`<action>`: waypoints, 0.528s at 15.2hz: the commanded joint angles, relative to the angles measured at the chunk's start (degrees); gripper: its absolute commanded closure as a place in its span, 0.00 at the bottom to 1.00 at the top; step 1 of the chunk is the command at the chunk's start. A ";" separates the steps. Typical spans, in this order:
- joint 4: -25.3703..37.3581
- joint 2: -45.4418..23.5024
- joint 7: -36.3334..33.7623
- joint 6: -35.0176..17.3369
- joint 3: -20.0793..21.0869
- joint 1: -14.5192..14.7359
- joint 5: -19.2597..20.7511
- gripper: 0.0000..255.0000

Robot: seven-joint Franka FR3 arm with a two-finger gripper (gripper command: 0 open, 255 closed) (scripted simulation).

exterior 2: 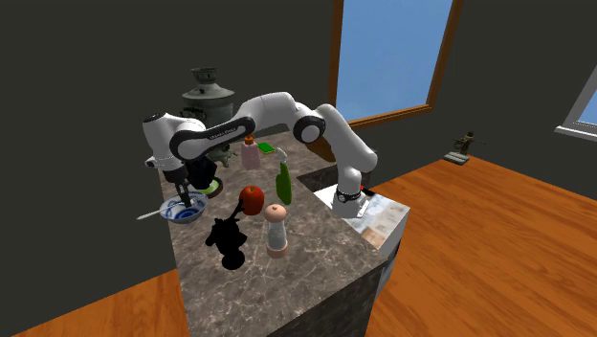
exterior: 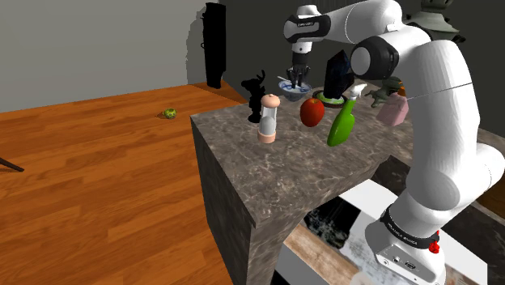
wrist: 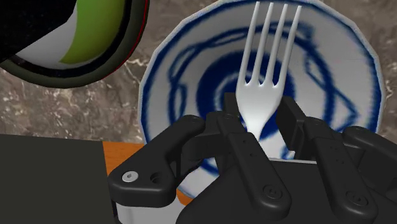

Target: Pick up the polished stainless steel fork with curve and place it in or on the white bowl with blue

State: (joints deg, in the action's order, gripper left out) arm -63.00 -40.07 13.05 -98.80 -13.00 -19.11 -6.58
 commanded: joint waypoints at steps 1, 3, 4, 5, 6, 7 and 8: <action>-0.01 -0.02 0.01 -0.02 0.00 -0.01 0.00 1.00; -0.01 -0.02 0.01 -0.02 0.00 -0.01 0.00 1.00; -0.02 -0.01 0.01 -0.02 0.00 -0.01 0.00 0.00; -0.02 -0.01 0.01 -0.03 0.00 -0.01 0.00 0.00; -0.02 -0.01 0.01 -0.03 0.00 -0.01 0.00 0.00; -0.02 -0.01 0.01 -0.02 0.00 -0.01 0.00 0.00; -0.02 -0.01 0.01 -0.02 0.00 -0.01 0.00 0.00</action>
State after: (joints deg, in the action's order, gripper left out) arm -63.02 -40.08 13.06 -98.83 -13.01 -19.12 -6.58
